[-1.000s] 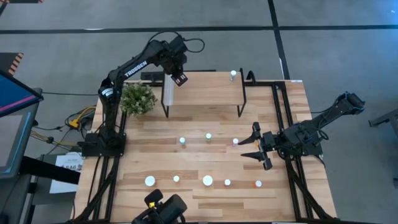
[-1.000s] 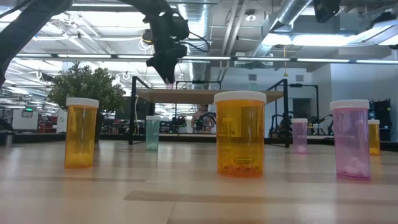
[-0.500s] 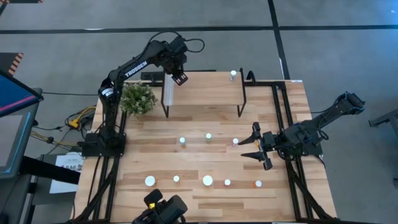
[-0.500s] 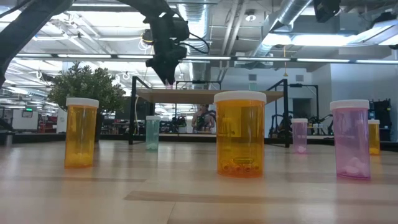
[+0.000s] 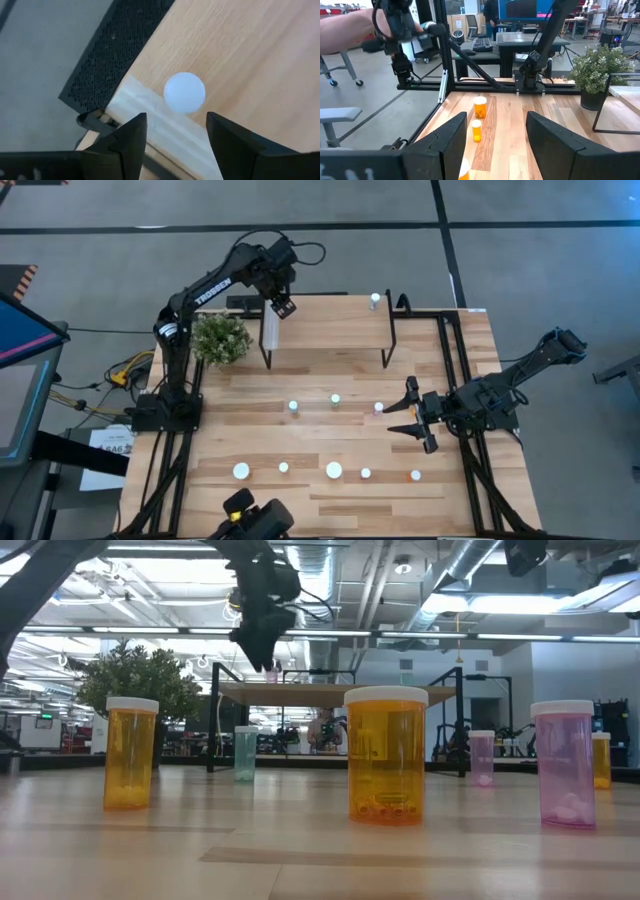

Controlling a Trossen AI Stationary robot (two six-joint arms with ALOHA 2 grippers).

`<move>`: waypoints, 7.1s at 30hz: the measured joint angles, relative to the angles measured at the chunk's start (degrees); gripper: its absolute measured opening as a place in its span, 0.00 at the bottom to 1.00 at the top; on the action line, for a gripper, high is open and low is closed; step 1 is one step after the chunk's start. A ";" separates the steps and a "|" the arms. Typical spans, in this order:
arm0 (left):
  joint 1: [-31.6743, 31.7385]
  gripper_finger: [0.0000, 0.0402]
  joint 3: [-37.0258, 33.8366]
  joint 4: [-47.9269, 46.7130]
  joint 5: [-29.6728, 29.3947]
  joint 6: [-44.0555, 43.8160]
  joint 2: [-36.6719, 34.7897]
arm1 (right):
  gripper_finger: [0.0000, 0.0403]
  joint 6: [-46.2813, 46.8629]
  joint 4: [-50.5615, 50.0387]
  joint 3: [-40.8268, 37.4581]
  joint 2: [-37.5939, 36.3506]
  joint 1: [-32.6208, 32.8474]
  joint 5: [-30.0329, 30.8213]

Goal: Pick and place medicine bottles onto shelf by color
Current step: Put the bottom left big orange pill bottle on the shelf, then put the top big orange pill bottle on the shelf

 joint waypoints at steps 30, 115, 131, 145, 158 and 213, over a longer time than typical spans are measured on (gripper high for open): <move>-62.30 0.32 -6.14 -7.33 -17.24 -29.20 -24.54 | 0.56 0.07 0.30 0.00 -0.02 0.02 -0.01; -77.70 0.43 -51.69 14.40 5.88 -63.74 -19.93 | 0.56 0.28 0.31 0.00 0.01 -0.04 1.60; -46.74 0.54 -15.81 -8.61 -15.81 -29.12 -20.04 | 0.56 0.50 0.12 0.00 0.48 -0.04 2.84; -39.82 0.42 -25.23 1.43 -7.25 -22.68 -20.02 | 0.56 0.51 0.07 0.00 0.48 0.11 2.83; -38.58 0.50 -48.88 31.27 -12.11 -34.73 -19.97 | 0.56 0.52 0.30 0.00 0.48 0.11 2.82; -42.84 0.48 -51.52 43.00 -35.35 -57.15 -13.13 | 0.56 0.94 0.49 -0.02 0.36 0.11 2.80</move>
